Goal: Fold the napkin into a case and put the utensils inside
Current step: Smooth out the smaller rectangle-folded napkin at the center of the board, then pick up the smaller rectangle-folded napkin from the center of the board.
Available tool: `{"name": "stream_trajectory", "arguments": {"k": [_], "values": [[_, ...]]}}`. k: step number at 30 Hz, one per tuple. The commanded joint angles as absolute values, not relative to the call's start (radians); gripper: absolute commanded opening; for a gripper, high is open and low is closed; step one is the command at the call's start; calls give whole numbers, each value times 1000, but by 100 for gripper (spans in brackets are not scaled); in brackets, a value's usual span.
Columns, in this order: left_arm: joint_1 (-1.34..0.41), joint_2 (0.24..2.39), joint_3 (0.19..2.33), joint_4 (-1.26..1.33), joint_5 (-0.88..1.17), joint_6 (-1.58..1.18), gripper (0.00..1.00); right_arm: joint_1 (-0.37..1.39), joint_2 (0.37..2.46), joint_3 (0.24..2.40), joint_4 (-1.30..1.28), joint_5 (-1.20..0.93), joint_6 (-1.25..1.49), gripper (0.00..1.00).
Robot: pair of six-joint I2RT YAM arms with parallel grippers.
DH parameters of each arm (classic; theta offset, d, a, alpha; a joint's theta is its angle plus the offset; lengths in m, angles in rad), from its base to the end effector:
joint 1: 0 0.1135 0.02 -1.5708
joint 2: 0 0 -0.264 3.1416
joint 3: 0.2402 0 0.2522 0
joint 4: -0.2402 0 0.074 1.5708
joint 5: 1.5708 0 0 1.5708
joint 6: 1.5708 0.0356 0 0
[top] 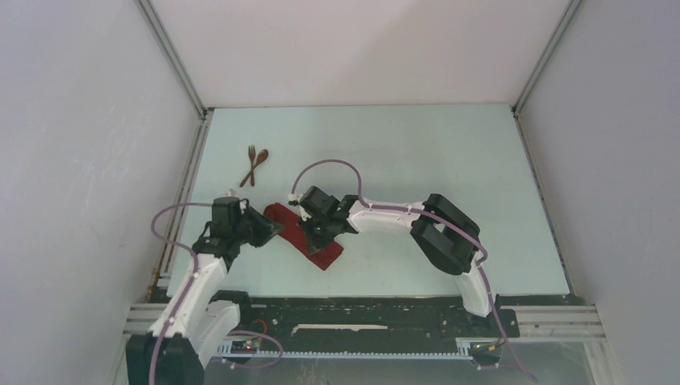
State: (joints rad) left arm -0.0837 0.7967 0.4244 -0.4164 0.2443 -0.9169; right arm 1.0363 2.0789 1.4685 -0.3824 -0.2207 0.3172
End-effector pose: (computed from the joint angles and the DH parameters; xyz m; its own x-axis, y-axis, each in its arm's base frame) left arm 0.1607 -0.0221 0.1921 -0.6293 -0.7201 -0.2925 -0.4084 0.6266 -0.6638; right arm 0.2189 0.3852 0.1618 -0.6863 -0.5618 -0.4619 -0.7226 0.5993 0.3446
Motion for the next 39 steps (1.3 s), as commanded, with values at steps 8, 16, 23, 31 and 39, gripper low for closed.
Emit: {"name": "stream_trajectory", "arguments": {"k": [8,16,23,31,39], "values": [[-75,1161,500,-97,552,-920,0,1031,2069,1462,-336,-258,356,0],[-52,1297,452,-139,441,-867,0,1057,1979,1491,-423,-202,326,17],[-10,1354,443,-152,426,-823,0,1140,1866,1466,-405,-63,159,61],[-3,1367,454,-153,446,-811,0,1284,2021,1587,-400,340,-27,69],[-3,1381,442,-136,450,-807,0,1328,2104,1569,-330,451,-94,70]]}}
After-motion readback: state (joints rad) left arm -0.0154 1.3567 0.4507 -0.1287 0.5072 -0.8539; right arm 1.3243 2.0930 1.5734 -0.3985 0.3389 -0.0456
